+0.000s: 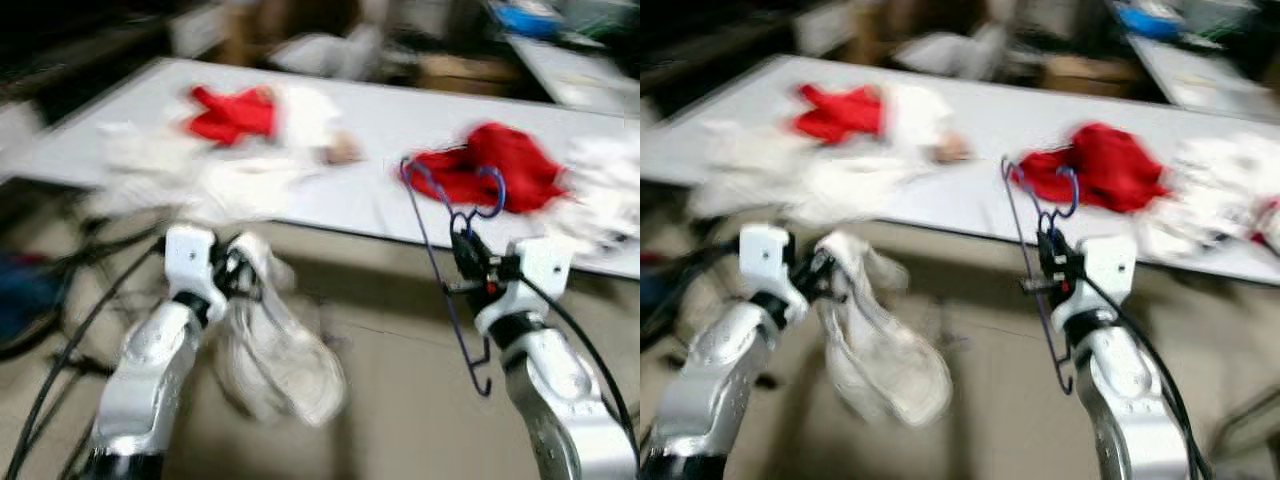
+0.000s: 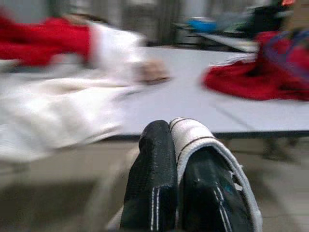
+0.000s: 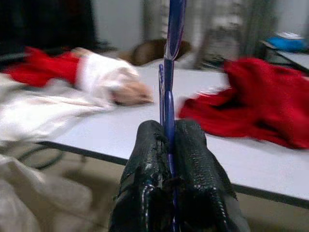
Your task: Hang hanger
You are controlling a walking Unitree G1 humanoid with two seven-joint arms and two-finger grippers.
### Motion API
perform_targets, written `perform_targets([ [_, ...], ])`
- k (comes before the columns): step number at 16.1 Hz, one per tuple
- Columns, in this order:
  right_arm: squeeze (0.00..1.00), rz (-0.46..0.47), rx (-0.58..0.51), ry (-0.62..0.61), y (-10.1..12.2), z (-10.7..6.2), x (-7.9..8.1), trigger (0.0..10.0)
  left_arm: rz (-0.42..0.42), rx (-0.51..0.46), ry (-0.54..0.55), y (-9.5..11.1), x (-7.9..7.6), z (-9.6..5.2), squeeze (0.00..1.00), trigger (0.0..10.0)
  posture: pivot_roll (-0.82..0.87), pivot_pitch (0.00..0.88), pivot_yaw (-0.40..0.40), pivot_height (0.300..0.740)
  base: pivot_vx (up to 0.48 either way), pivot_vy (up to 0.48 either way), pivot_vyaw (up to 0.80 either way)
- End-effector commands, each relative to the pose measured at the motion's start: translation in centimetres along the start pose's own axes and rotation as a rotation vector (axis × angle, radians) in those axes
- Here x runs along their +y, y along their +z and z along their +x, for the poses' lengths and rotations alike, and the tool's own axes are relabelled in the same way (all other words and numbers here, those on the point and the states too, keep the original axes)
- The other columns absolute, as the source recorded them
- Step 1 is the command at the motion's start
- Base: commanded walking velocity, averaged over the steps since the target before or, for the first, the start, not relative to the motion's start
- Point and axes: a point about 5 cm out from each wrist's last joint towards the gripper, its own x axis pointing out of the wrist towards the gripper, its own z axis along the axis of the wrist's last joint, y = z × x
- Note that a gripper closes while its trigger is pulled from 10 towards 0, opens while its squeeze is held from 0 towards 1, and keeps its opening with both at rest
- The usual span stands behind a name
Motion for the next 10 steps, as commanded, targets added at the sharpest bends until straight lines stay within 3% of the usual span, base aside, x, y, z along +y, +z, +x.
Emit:
perform_targets([
  [1,0.00,0.004,-0.038,0.012,0.6,0.0,0.0,10.0,0.034,-0.052,-0.046,1.2,-0.4,0.1,0.00,10.0,-0.12,0.000,-0.004,0.740,0.330,0.000,0.00],
  [4,0.00,-0.010,-0.026,0.053,0.4,0.0,0.2,10.0,0.054,-0.039,-0.051,1.2,0.1,0.1,0.00,10.0,-0.12,0.000,-0.001,0.740,0.274,0.000,0.00],
  [6,0.00,-0.016,-0.023,0.062,0.5,-0.1,0.0,10.0,0.061,-0.040,-0.053,1.4,0.3,0.2,0.00,10.0,-0.12,0.000,0.004,0.740,0.000,0.000,0.00],
  [10,0.00,-0.071,-0.013,0.133,1.3,-0.3,-2.3,10.0,0.085,-0.059,-0.170,2.2,0.2,0.3,0.00,10.0,-0.12,0.000,0.008,0.740,0.000,0.000,0.00],
])
